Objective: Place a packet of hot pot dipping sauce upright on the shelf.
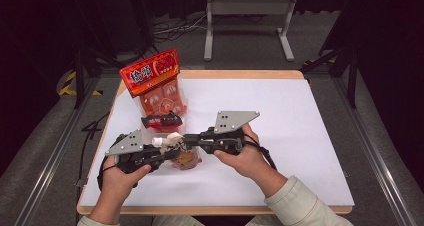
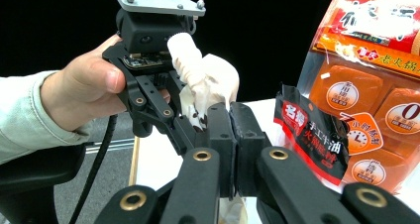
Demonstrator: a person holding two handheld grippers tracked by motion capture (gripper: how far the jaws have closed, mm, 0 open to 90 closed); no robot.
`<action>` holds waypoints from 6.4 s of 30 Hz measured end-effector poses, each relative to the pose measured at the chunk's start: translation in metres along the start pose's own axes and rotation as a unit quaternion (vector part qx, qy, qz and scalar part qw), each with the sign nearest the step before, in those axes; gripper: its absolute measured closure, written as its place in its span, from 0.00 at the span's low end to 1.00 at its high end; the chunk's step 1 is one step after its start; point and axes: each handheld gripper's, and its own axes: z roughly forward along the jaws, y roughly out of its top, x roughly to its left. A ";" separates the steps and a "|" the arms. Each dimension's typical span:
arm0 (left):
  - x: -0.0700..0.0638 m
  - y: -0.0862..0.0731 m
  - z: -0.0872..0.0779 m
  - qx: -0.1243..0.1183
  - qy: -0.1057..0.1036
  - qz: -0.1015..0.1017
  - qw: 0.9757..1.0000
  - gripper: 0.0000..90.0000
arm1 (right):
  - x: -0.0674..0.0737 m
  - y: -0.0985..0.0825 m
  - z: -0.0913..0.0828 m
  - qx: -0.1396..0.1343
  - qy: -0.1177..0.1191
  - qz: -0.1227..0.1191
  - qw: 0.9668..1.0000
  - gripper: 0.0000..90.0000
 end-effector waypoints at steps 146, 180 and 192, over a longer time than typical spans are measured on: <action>0.070 -0.040 -0.033 0.012 0.137 -0.061 0.989 0.71 | -0.059 -0.101 -0.199 0.038 -0.284 0.120 0.951 0.31; 0.040 -0.073 -0.076 0.007 0.231 -0.080 0.970 0.11 | -0.036 -0.151 -0.224 0.014 -0.320 0.096 0.942 0.17; 0.043 -0.090 -0.065 0.024 0.234 -0.096 0.967 0.10 | -0.031 -0.182 -0.221 0.017 -0.339 0.106 0.935 0.14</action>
